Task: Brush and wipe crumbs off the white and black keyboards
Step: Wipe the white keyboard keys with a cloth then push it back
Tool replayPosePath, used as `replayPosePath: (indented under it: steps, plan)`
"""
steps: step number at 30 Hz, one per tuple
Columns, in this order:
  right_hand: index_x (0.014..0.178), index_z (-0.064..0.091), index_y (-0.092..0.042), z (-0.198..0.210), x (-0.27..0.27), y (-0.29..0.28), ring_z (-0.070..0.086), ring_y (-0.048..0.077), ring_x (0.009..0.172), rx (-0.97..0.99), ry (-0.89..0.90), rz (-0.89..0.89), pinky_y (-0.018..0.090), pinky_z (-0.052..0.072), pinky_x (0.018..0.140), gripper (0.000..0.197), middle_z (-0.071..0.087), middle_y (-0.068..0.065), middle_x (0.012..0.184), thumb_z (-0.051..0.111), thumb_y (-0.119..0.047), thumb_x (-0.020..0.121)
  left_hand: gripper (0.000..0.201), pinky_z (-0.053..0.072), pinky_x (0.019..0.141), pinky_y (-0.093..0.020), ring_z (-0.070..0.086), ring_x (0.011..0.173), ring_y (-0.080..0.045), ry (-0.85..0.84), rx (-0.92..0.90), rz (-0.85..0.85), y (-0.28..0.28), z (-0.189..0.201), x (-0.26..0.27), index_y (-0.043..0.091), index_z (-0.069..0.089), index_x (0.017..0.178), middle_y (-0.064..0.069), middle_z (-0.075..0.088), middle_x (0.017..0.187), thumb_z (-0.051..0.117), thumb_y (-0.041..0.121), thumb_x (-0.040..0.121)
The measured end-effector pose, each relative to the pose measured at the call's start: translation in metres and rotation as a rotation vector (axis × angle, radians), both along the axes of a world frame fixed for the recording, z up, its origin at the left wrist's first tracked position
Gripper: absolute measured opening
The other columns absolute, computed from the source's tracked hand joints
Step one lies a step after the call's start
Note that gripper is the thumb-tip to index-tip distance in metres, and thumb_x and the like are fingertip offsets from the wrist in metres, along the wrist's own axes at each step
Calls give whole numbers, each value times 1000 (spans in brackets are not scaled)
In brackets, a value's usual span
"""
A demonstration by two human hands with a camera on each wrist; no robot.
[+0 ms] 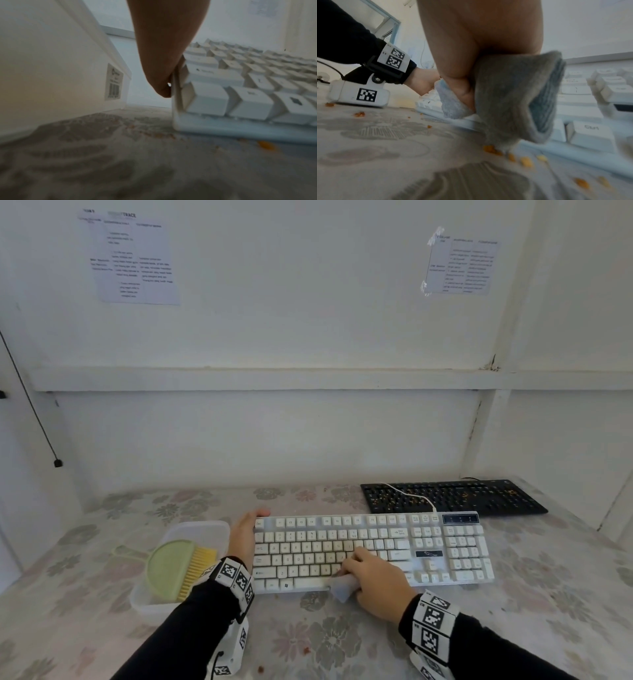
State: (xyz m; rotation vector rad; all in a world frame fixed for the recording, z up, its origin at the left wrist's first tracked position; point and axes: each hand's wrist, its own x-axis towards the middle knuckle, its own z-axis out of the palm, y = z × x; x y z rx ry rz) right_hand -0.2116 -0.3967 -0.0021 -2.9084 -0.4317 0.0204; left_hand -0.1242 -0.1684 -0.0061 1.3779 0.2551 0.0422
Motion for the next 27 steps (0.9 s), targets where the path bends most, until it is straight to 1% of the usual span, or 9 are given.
replayPosePath:
  steps: [3,6,10,12,17,19,22,24,27]
  plan:
    - [110,53,-21,5,-2,7,43,14,86,3,24,-6,18,33,56,26,39,-5,103,52,-23,84,28,47,67,-44,57,63,-29,23,-3,12,2,-7,2,26,65,78,-9,56,63,44,38,92]
    - [109,54,-21,12,-2,22,42,12,86,29,10,20,26,43,70,26,41,-5,103,54,-26,83,23,47,64,-41,56,59,-27,24,-24,25,2,-6,2,24,64,77,-10,54,61,48,36,88]
    - [116,52,-21,19,2,55,50,15,98,87,-101,82,27,44,77,29,48,-3,114,52,-19,87,21,49,69,-46,58,64,-31,27,-32,38,1,-5,2,20,67,81,-16,59,69,51,32,88]
    - [117,51,-19,21,7,71,51,18,102,71,-141,125,30,44,78,29,49,0,116,51,-16,89,23,50,63,-40,59,61,-29,27,-40,35,-1,-4,2,18,66,82,-16,60,69,48,27,91]
    - [116,51,-10,21,19,101,51,28,100,-34,-181,225,34,36,67,29,48,10,112,49,-3,88,26,46,49,-26,56,54,-21,-13,-12,31,-1,-8,9,14,63,79,-12,59,72,42,17,95]
    - [118,51,-8,19,20,107,51,31,99,-72,-168,243,37,40,67,31,47,12,112,49,-1,88,26,45,47,-25,55,51,-19,-12,-21,29,-1,-9,9,14,63,78,-12,58,72,43,17,95]
    - [120,53,-11,17,21,105,52,32,99,-105,-134,251,42,45,72,33,46,12,111,49,-1,89,23,44,41,-22,55,43,-18,-5,-28,10,-2,-9,6,14,63,82,-10,57,62,44,21,94]
    - [122,54,-17,17,22,96,53,31,98,-113,-94,261,40,44,70,36,47,10,109,53,-4,88,23,49,47,-29,56,51,-26,21,-38,3,-2,-10,6,17,65,81,-13,58,65,48,29,90]
    - [121,57,-26,17,21,75,54,25,96,-138,-50,274,39,50,75,40,49,4,108,65,-14,83,26,52,73,-56,59,74,-35,41,-8,34,5,-24,19,25,70,71,-21,59,83,58,47,68]
